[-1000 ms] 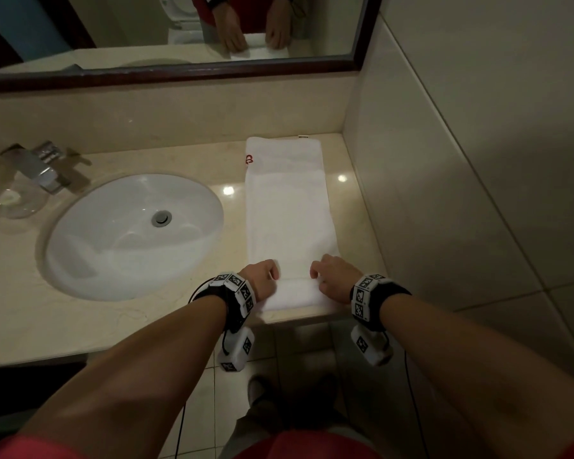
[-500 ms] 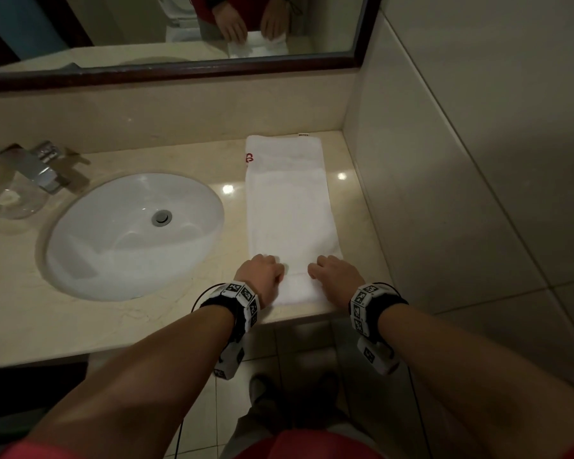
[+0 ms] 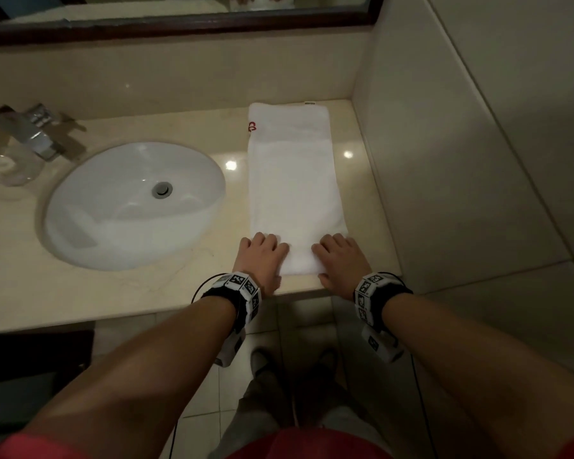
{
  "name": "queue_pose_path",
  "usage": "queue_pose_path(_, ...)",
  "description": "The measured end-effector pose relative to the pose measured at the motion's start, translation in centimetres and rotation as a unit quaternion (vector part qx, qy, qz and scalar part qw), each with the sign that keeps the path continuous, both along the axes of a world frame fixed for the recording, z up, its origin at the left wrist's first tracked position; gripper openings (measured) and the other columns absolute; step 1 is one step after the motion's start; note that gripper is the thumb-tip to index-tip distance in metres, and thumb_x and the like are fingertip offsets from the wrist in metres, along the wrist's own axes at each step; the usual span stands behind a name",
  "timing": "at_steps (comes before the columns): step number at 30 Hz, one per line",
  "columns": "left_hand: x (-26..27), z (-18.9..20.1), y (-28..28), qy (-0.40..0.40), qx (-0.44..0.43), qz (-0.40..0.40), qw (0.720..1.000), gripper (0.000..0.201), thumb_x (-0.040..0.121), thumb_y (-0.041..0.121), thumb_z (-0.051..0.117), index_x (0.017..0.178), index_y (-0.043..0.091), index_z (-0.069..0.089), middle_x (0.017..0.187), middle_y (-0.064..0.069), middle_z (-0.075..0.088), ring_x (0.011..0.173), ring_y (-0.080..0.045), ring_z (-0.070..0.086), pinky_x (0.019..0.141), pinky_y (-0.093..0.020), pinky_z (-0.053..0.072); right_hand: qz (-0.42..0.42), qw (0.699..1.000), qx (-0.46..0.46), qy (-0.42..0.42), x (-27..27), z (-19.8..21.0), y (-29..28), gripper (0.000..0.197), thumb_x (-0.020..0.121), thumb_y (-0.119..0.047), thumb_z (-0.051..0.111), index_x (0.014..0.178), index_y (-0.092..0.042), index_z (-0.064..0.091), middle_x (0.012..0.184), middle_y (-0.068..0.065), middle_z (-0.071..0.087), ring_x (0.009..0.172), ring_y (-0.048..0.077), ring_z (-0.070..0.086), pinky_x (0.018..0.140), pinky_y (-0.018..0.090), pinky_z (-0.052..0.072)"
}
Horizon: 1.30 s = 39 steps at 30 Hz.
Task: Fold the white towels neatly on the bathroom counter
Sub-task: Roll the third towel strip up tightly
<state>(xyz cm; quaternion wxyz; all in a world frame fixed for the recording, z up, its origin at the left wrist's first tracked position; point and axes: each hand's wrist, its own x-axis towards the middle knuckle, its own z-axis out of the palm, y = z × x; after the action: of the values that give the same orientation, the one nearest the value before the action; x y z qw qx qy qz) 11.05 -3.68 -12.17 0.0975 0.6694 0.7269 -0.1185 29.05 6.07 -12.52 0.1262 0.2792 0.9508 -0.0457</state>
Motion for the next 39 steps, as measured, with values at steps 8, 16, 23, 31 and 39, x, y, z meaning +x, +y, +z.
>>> queue_pose_path(8,0.3,1.1,0.4,-0.031,-0.024,0.005,0.999,0.059,0.078,0.039,0.063,0.133,0.027,0.044,0.128,-0.001,0.048,0.118,-0.025,0.043,0.096,-0.041,0.034,-0.012,1.000,-0.017,-0.009,-0.1,1.1,0.0,0.039,0.071,-0.027,0.066,0.107,-0.017,0.057,0.106,0.005,0.056,0.097,0.027,0.052,0.082,0.040,0.042)
queue_pose_path(16,0.0,3.2,1.8,-0.143,-0.134,0.065,0.978,0.042,0.078,0.035,0.065,0.118,0.030,0.052,0.115,0.000,0.063,0.107,-0.026,0.060,0.089,-0.037,0.049,-0.031,0.990,-0.121,-0.061,-0.2,3.9,0.7,0.043,0.080,-0.031,0.058,0.121,-0.020,0.055,0.116,0.003,0.055,0.108,0.024,0.051,0.089,0.036,0.040)
queue_pose_path(23,-0.6,2.8,2.5,-0.215,-0.156,0.147,0.953,0.029,0.081,0.022,0.059,0.109,0.025,0.054,0.111,-0.002,0.062,0.094,-0.021,0.057,0.076,-0.026,0.042,-0.122,0.961,-0.242,-0.058,-0.5,4.3,1.7,0.048,0.076,-0.027,0.063,0.123,-0.027,0.056,0.121,0.004,0.063,0.107,0.026,0.060,0.090,0.036,0.051)
queue_pose_path(31,-1.3,2.1,3.4,-0.276,-0.174,0.177,0.929,0.031,0.085,0.013,0.053,0.115,0.015,0.059,0.116,-0.010,0.062,0.099,-0.023,0.055,0.082,-0.028,0.045,-0.165,0.940,-0.297,-0.037,-1.0,3.7,2.9,0.037,0.082,-0.021,0.058,0.116,-0.025,0.047,0.110,0.007,0.060,0.089,0.025,0.060,0.078,0.036,0.054)
queue_pose_path(39,-2.1,1.6,4.1,-0.274,-0.150,0.163,0.936,0.029,0.087,0.014,0.051,0.112,0.014,0.066,0.114,-0.008,0.064,0.103,-0.023,0.058,0.078,-0.026,0.042,-0.156,0.949,-0.271,-0.040,-2.2,3.1,3.3,0.029,0.086,-0.017,0.050,0.114,-0.019,0.044,0.108,0.007,0.055,0.089,0.024,0.055,0.078,0.037,0.048)
